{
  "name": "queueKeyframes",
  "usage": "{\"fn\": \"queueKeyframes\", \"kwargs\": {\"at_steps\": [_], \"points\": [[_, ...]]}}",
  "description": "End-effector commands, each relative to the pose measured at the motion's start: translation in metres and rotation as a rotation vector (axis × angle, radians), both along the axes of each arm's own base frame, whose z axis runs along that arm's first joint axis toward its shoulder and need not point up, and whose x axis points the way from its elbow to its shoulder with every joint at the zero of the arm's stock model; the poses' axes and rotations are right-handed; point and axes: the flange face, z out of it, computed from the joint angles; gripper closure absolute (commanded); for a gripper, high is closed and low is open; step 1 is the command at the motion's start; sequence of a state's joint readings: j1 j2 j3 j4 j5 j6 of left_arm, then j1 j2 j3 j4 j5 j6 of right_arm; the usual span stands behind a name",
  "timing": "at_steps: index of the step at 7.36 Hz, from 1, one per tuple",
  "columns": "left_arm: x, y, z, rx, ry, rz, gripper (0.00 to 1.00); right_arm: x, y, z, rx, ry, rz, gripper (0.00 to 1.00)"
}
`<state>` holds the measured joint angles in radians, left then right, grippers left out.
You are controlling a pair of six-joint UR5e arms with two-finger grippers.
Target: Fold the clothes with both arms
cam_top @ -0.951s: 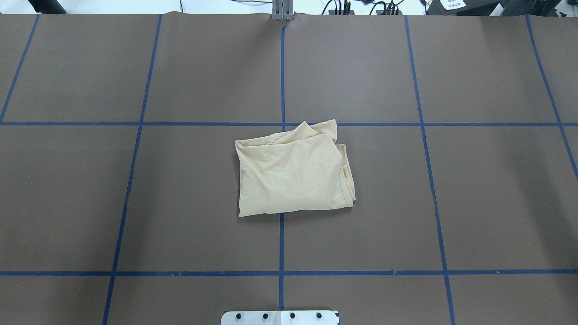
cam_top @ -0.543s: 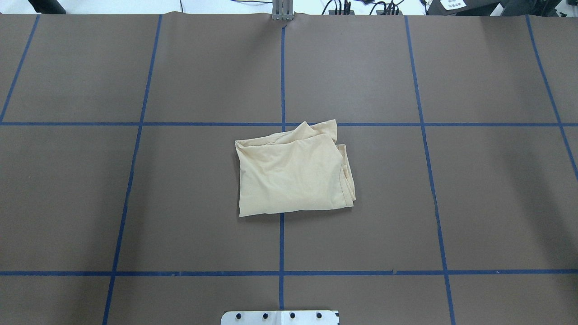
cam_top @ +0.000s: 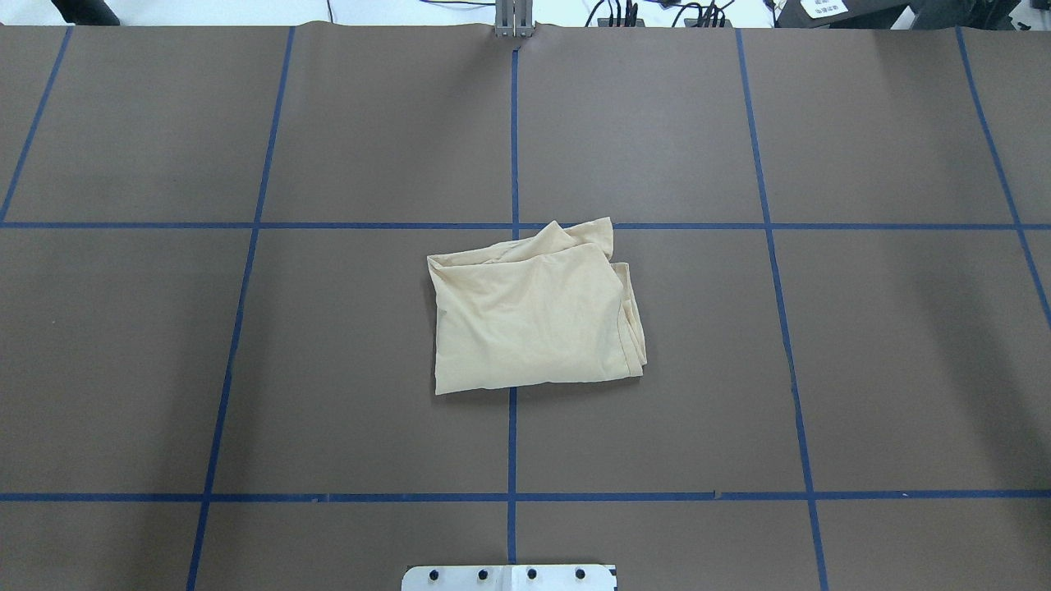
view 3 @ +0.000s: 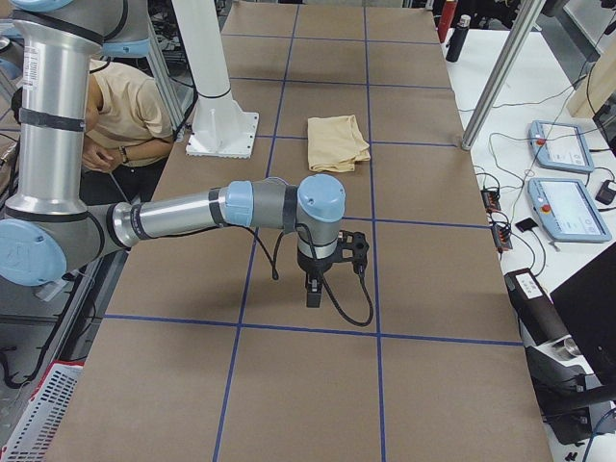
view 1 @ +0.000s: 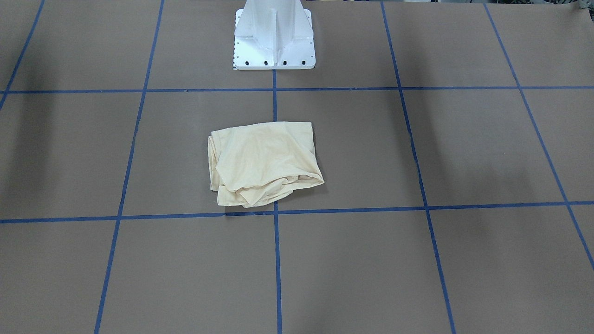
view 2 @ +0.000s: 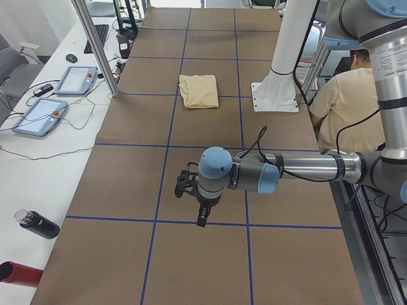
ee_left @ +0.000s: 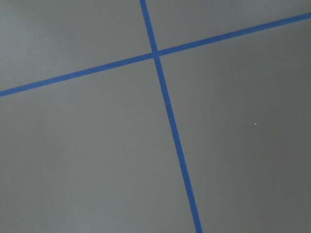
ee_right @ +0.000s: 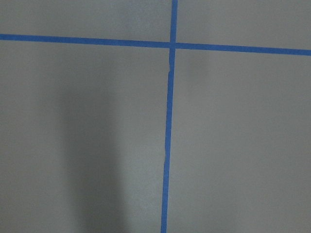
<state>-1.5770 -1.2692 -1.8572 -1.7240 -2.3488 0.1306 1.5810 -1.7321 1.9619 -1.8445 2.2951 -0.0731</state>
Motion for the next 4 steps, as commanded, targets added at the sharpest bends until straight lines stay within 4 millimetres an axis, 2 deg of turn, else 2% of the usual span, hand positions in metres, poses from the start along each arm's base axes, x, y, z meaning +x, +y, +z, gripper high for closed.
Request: {"fn": "queueKeyframes", "kwargs": {"at_steps": [1,4], "points": [[-0.0006,-0.0037,0.0023,0.007,0.0,-0.001,0.0,-0.0005,-0.0009,0.0004,0.006,-0.001,-0.001,0.0],[-0.0012,-0.0012,0.0008,0.01,-0.001,-0.001,0.0,-0.0015,-0.0016,-0.0006,0.014,-0.006,-0.003,0.0]]}}
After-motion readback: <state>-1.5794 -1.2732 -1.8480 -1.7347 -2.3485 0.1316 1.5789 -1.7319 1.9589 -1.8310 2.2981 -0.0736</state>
